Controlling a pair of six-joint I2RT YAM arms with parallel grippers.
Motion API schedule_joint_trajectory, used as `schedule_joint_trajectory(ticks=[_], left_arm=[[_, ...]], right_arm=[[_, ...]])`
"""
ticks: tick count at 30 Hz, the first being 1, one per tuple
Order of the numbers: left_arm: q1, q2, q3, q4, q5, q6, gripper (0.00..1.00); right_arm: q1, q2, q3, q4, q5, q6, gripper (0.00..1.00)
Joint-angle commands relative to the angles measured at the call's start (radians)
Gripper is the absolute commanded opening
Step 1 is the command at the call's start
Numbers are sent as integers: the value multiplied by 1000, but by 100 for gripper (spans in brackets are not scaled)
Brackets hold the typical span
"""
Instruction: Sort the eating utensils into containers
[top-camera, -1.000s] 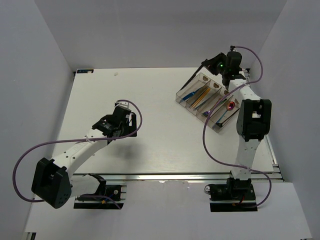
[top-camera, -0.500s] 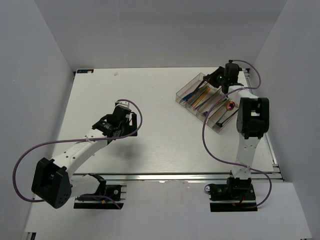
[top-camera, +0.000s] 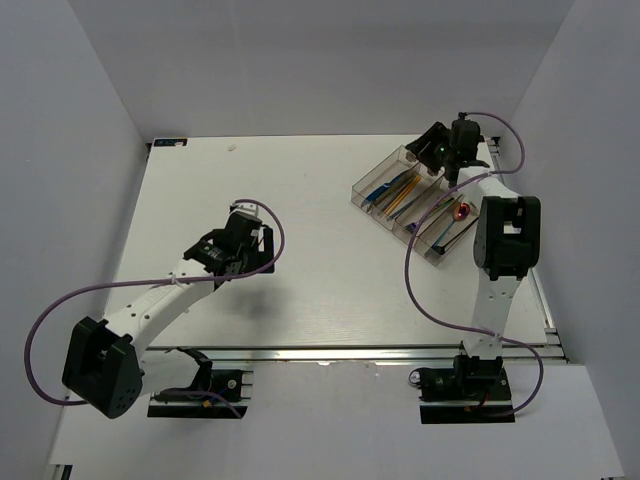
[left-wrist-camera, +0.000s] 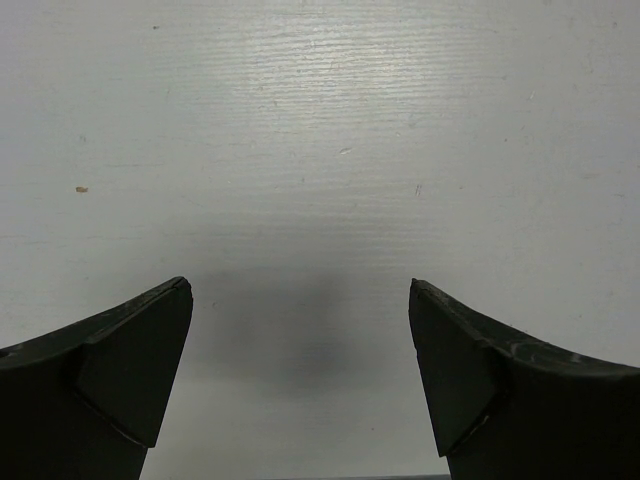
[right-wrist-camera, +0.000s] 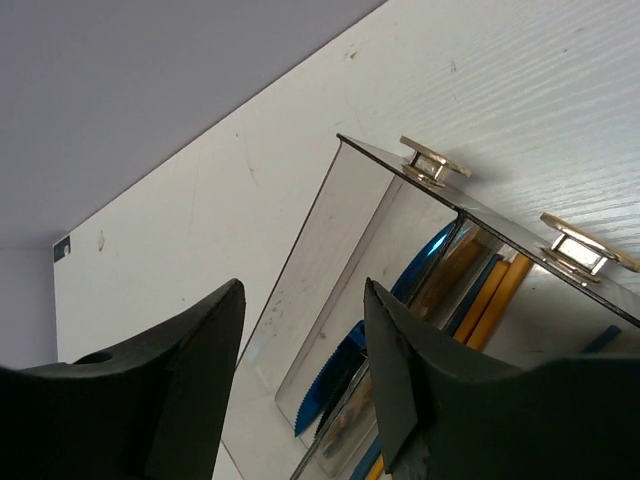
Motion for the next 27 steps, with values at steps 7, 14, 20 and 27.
schedule_joint_trajectory(ticks=[7,14,20,27], left_arm=[[0,-121,21,-31,-229,-58,98],[21,-231,96,-83,-505,-92,98],[26,-297,156,-83,-628,-58,98],[29,-412,133,-48,-674,-34,98]], right_arm=[[16,-197,133,-198,97,-166,64],[165,-635,-219,-337,380,-421,89],[418,-958,-430,-458,551,-474,89],[513,-1251,-626,-623,571,-409,89]])
